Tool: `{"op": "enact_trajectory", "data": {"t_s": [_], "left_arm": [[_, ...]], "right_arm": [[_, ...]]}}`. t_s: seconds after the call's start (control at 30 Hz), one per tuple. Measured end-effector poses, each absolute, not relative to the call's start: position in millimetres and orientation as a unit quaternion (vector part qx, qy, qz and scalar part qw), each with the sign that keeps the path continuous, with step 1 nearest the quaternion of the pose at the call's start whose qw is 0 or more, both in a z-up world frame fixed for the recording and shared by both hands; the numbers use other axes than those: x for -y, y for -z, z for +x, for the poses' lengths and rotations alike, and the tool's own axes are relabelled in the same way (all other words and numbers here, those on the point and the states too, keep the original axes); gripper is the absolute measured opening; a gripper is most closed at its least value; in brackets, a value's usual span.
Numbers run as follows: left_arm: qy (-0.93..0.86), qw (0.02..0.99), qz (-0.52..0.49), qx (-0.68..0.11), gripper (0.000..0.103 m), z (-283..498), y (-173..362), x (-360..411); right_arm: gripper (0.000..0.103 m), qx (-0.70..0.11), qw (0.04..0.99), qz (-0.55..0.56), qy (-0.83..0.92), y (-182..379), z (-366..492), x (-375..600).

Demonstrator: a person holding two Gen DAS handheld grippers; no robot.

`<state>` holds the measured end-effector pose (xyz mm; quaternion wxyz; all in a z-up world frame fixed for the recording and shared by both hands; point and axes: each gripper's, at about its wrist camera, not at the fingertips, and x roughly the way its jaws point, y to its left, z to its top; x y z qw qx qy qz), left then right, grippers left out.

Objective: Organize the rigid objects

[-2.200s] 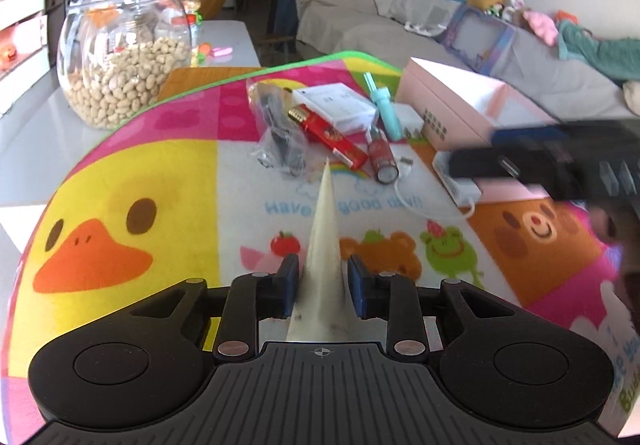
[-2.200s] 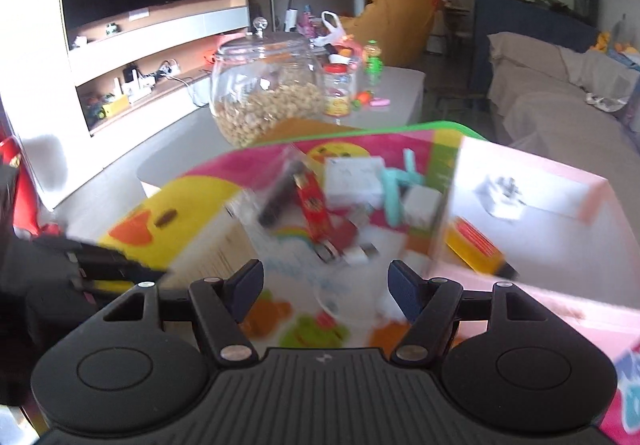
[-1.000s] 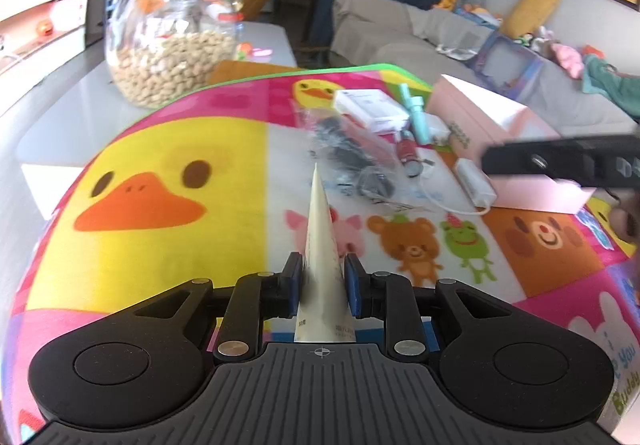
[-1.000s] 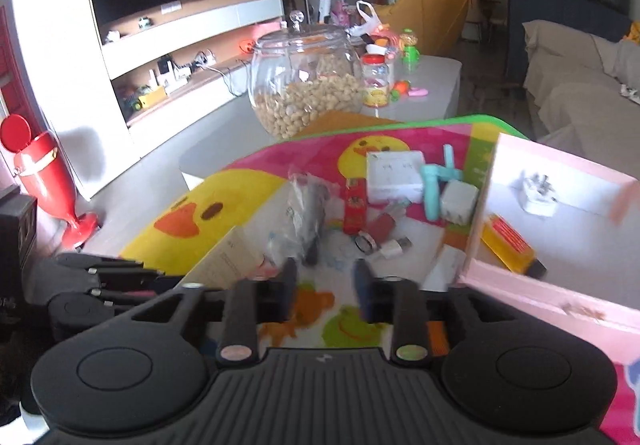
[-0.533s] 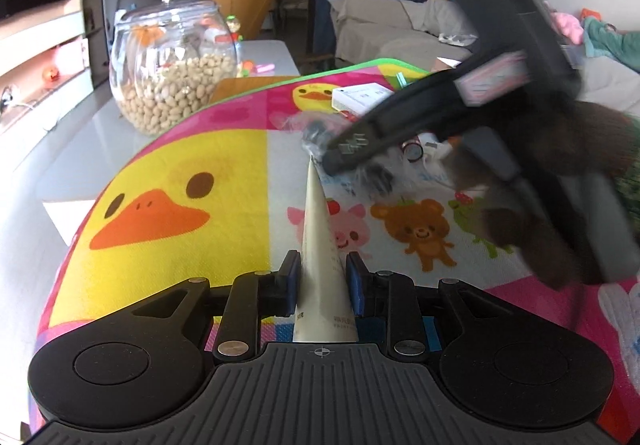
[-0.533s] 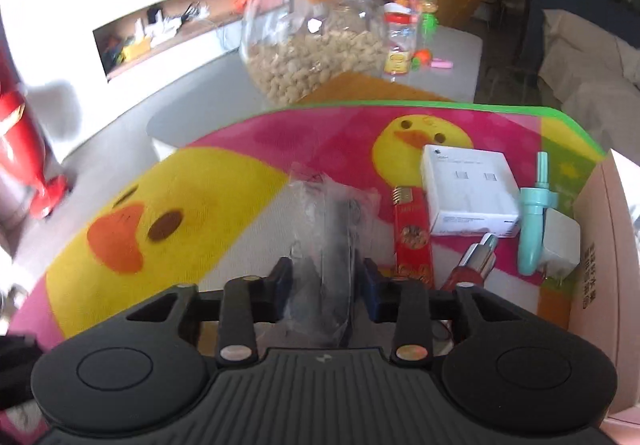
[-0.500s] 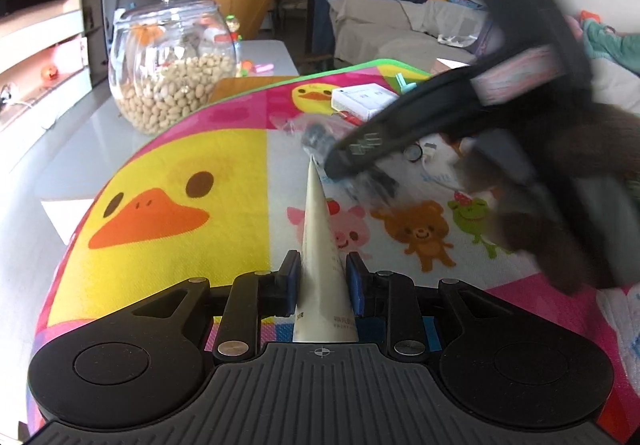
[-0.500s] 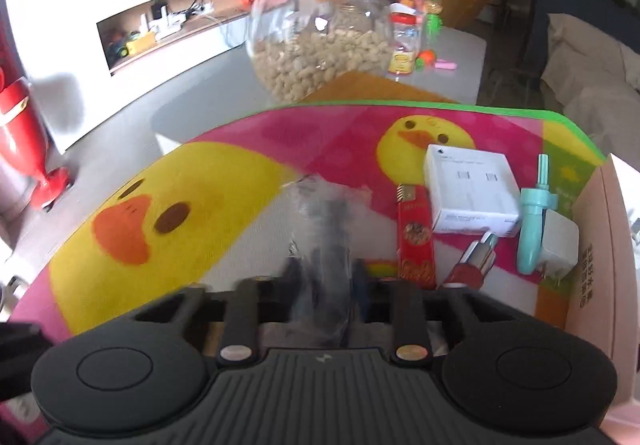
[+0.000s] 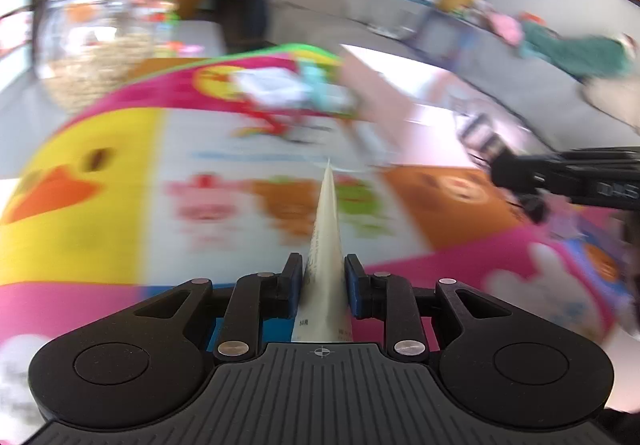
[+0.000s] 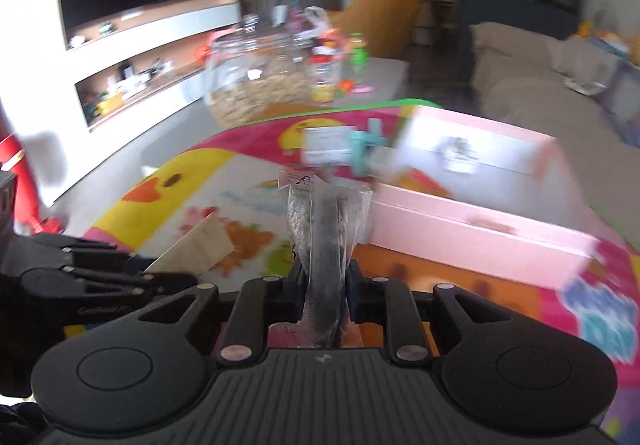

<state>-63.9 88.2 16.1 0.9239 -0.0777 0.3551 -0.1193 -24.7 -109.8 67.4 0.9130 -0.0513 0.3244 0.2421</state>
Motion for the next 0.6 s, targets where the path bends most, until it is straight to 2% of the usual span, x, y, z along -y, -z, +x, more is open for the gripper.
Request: {"op": "enact_trajectory", "data": {"t_s": [0.27, 0.4, 0.6], "left_arm": [[0.19, 0.932, -0.018, -0.309, 0.025, -24, -77, -17], [0.199, 0.943, 0.012, -0.268, 0.019, 14, -113, 15], [0.216, 0.955, -0.003, -0.203, 0.019, 76, -168, 53]], "right_arm": [[0.02, -0.314, 0.933, 0.022, -0.175, -60, -33, 180], [0.02, -0.317, 0.932, 0.035, -0.17, -51, -32, 191], [0.019, -0.319, 0.932, 0.048, -0.163, -43, -26, 201]]}}
